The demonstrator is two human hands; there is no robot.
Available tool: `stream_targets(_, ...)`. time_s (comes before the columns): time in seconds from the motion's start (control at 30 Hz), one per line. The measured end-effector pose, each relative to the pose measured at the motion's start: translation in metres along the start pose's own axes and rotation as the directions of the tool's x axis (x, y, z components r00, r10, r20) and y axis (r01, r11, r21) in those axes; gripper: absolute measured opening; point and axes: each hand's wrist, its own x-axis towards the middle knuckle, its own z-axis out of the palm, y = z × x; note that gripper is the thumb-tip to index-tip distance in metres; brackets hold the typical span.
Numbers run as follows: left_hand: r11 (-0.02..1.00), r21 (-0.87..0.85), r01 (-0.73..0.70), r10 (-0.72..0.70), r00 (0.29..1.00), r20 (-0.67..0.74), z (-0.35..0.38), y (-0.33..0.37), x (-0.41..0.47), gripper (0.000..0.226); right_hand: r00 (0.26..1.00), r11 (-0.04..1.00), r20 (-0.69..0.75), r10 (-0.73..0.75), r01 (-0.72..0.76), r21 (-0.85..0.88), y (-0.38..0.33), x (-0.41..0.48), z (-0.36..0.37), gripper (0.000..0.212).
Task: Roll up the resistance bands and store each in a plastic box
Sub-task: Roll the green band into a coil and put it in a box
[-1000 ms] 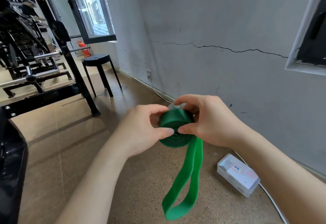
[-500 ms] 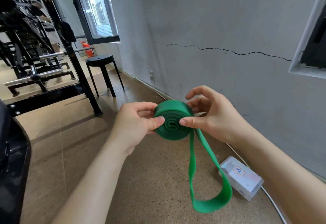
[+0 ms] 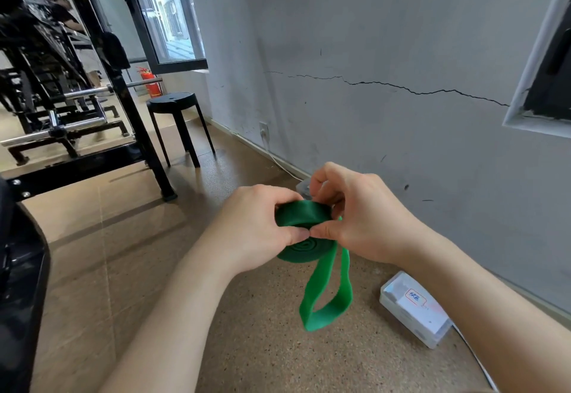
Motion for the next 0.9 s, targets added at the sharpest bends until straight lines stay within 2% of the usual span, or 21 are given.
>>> stream_targets(0.17, 0.998, -0.049, 0.027, -0.031, 0.997, -0.071, 0.000, -0.005, 0.000, 0.029, 0.999, 0.992, 0.000, 0.048, -0.047, 0.120, 0.001, 0.001, 0.003, 0.060)
stream_targets(0.23, 0.987, -0.153, 0.042, -0.059, 0.993, -0.104, 0.000, -0.008, 0.002, 0.028, 0.995, 0.955, 0.035, 0.093, -0.099, 0.280, 0.009, 0.002, 0.003, 0.064)
stream_targets(0.3, 0.945, -0.314, 0.088, -0.130, 0.985, -0.116, -0.001, -0.012, 0.003, 0.038, 0.989, 0.851, 0.068, 0.130, -0.147, 0.504, 0.018, 0.001, 0.002, 0.063)
stream_targets(0.37, 0.874, -0.464, 0.141, -0.210, 0.973, -0.099, -0.001, -0.014, 0.004, 0.043, 0.986, 0.788, 0.055, 0.157, -0.158, 0.594, 0.023, 0.001, 0.000, 0.058)
stream_targets(0.5, 0.724, -0.662, 0.194, -0.264, 0.965, -0.006, 0.000, -0.012, 0.003, 0.036, 0.986, 0.830, 0.002, 0.165, -0.140, 0.540, 0.018, 0.002, -0.002, 0.051)
stream_targets(0.7, 0.632, -0.740, 0.230, -0.294, 0.955, 0.046, 0.003, -0.009, 0.005, 0.027, 0.990, 0.917, 0.034, 0.133, -0.136, 0.374, 0.019, -0.001, -0.014, 0.042)
stream_targets(0.77, 0.587, -0.769, 0.251, -0.317, 0.946, 0.067, 0.005, -0.008, 0.005, 0.023, 0.991, 0.931, 0.002, 0.130, -0.123, 0.344, 0.020, -0.001, -0.014, 0.039)
stream_targets(0.83, 0.588, -0.765, 0.264, -0.306, 0.948, 0.091, 0.007, -0.009, 0.006, 0.021, 0.989, 0.946, -0.055, 0.138, -0.116, 0.302, 0.021, 0.000, -0.014, 0.037)
stream_targets(0.9, 0.688, -0.685, 0.241, -0.234, 0.966, 0.106, 0.009, -0.008, 0.006, 0.025, 0.988, 0.964, -0.073, 0.133, -0.111, 0.240, 0.020, 0.000, -0.013, 0.039)
